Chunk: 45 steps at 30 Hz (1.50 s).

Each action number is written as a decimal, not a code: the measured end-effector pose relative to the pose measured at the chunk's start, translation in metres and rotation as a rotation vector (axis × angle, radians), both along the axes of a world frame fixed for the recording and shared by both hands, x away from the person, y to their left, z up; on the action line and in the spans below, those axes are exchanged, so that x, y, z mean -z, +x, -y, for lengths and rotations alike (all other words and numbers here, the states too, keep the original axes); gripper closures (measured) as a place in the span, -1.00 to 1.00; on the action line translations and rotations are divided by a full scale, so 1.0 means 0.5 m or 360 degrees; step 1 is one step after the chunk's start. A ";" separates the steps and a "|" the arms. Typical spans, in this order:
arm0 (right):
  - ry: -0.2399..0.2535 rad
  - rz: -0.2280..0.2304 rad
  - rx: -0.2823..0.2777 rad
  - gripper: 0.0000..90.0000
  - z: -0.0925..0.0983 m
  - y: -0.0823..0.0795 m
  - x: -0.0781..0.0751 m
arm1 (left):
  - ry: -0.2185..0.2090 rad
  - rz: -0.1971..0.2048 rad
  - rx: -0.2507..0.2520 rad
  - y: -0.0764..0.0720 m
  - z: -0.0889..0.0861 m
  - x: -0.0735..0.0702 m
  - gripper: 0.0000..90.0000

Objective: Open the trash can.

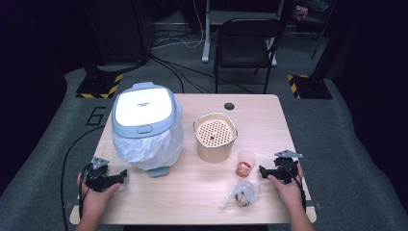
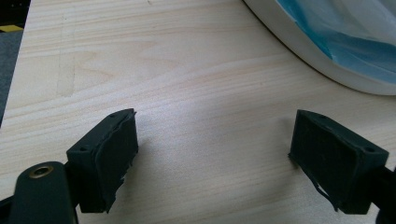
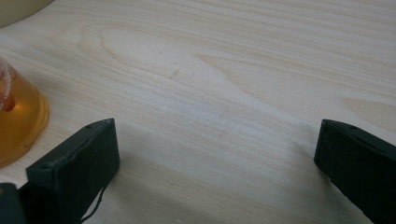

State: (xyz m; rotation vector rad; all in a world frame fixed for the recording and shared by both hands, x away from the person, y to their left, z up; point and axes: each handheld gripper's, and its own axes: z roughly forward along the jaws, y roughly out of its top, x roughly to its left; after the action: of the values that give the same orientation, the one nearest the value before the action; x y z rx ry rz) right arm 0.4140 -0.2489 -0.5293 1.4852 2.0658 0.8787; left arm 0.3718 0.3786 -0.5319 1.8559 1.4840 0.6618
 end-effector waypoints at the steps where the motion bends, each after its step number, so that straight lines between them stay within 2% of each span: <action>1: -0.0002 0.0001 -0.0001 -1.00 0.000 0.000 0.000 | 0.0000 0.0000 0.0000 0.000 0.000 0.000 -0.67; 21: 0.0004 0.0003 0.0029 -1.00 -0.002 -0.002 0.000 | -0.0026 -0.0001 0.0009 -0.005 0.000 -0.001 -0.64; 23: 0.0004 0.0003 0.0029 -1.00 -0.002 -0.002 0.000 | -0.0021 -0.0004 0.0009 -0.006 0.001 -0.002 -0.56; 25: 0.0007 0.0000 0.0033 -1.00 -0.003 -0.002 0.000 | -0.0017 -0.0014 0.0017 -0.010 0.005 -0.007 -0.30; 26: 0.0004 0.0004 0.0029 -1.00 -0.002 -0.002 0.000 | -0.0013 -0.0025 0.0027 -0.013 0.006 -0.011 -0.30; 28: 0.0004 0.0003 0.0029 -1.00 -0.002 -0.002 0.000 | -0.0083 -0.0045 0.0048 -0.016 0.013 -0.016 -0.24; 30: 0.0004 0.0003 0.0029 -1.00 -0.002 -0.002 0.000 | -0.0080 -0.0051 0.0080 -0.021 0.018 -0.024 -0.16; 32: 0.0004 0.0003 0.0029 -1.00 -0.002 -0.002 0.000 | -0.0064 -0.0043 0.0099 -0.026 0.023 -0.032 -0.12; 35: 0.0004 0.0003 0.0030 -1.00 -0.002 -0.002 0.000 | -0.0100 -0.0034 0.0105 -0.035 0.025 -0.044 -0.12; 38: 0.0009 0.0000 0.0037 -1.00 -0.003 -0.003 0.000 | -0.0109 -0.0073 0.0136 -0.039 0.022 -0.059 -0.12; 41: 0.0004 0.0004 0.0034 -1.00 -0.003 -0.002 0.000 | -0.0089 -0.0074 0.0166 -0.041 0.021 -0.073 -0.12; 42: 0.0004 0.0003 0.0034 -1.00 -0.003 -0.002 0.000 | -0.0081 -0.0082 0.0200 -0.043 0.022 -0.088 -0.12; 43: 0.0004 0.0003 0.0034 -1.00 -0.003 -0.003 0.000 | -0.0072 -0.0063 0.0235 -0.048 0.026 -0.099 -0.12; 45: 0.0004 0.0003 0.0034 -1.00 -0.003 -0.003 0.000 | -0.0057 -0.0057 0.0246 -0.051 0.028 -0.102 -0.12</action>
State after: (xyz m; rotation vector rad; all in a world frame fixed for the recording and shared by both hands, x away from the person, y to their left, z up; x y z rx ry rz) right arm 0.4127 -0.2475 -0.5293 1.5043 2.0442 0.8746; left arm 0.3463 0.3645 -0.4807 1.9409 1.3497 0.5277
